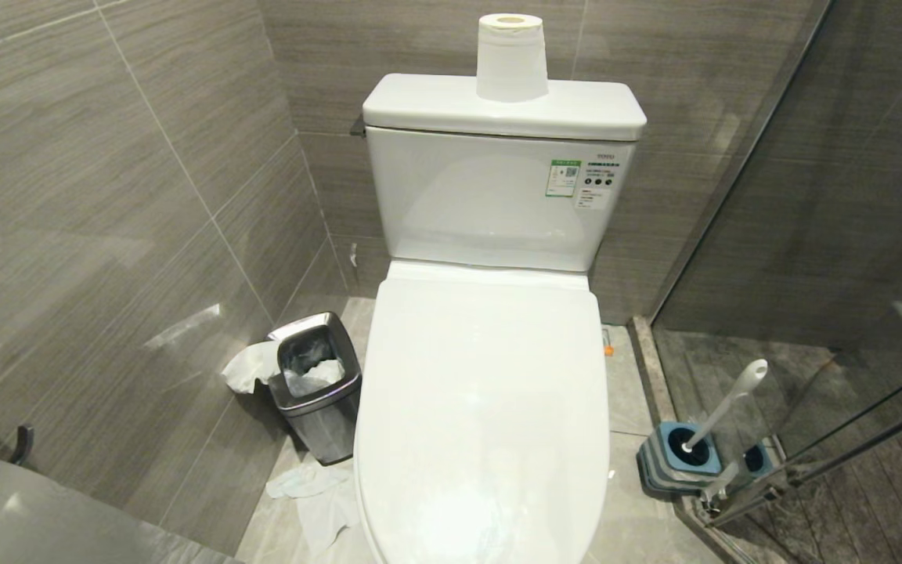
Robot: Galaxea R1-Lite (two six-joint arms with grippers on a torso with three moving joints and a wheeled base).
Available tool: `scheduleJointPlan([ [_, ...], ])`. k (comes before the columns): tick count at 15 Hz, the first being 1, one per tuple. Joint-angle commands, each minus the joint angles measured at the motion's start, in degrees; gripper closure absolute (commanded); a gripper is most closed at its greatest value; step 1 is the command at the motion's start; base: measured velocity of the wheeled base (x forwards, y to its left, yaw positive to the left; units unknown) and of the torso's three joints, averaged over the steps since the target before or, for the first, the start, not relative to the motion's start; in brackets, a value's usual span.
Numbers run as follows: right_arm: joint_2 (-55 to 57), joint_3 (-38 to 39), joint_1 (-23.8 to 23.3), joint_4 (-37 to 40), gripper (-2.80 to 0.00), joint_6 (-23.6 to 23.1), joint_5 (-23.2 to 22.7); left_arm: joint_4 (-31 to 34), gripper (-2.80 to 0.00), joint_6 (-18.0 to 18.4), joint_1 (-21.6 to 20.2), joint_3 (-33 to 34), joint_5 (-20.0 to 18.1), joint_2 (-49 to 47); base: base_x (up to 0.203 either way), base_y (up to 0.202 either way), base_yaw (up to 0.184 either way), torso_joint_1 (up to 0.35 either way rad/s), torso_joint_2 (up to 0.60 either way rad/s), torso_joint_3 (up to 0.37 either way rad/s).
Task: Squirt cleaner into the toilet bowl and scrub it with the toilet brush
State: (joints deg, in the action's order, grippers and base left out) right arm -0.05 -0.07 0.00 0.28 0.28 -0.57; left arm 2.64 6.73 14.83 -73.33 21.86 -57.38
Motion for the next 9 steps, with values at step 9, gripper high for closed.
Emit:
scheduleJointPlan([
  [9,0.05,0.07,0.0,-0.01,0.0,0.01,-0.04,4.33,0.0,1.1,-10.63,12.62,-6.24,28.3,0.0,0.0,0.0,0.0,0.0,0.0],
])
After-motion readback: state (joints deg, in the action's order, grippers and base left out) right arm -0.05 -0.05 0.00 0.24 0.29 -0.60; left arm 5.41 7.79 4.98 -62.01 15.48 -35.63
